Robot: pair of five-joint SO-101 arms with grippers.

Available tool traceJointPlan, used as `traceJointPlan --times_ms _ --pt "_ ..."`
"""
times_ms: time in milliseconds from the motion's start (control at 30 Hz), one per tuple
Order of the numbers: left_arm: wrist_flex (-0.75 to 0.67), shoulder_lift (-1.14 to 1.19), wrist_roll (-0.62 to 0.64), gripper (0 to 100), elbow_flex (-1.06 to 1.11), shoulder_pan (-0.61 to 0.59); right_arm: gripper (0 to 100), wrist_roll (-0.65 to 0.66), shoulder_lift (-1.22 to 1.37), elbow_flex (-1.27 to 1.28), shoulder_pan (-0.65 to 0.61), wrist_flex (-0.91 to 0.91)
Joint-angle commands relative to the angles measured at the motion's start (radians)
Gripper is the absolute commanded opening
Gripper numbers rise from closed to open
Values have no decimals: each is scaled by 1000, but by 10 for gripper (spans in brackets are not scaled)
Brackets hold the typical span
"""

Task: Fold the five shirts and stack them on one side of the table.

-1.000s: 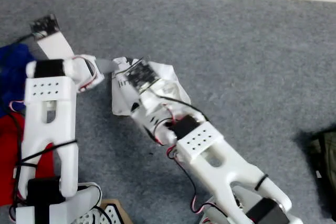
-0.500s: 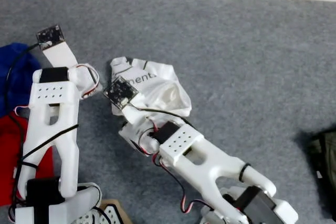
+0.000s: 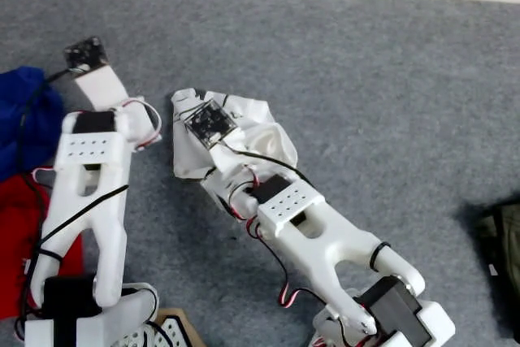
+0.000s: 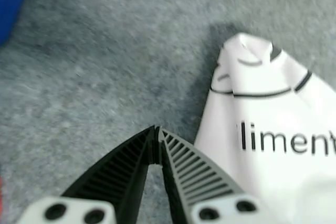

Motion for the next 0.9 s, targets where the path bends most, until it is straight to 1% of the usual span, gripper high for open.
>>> traceJointPlan --times_ms 0,100,200,400,600,867 --pt "-52 -4 6 7 19 56 8 9 -12 -73 36 -19" --pt "-97 -7 6 7 45 74 8 9 -12 -93 50 -19" --pt "-103 -5 6 7 50 85 8 12 1 -136 74 -22" --pt "-103 -4 6 7 51 87 8 15 105 -202 171 -168" --pt "-104 -4 5 7 67 108 8 15 275 -364 239 -174" --pt "-104 -4 5 7 67 108 8 15 295 -453 343 -173"
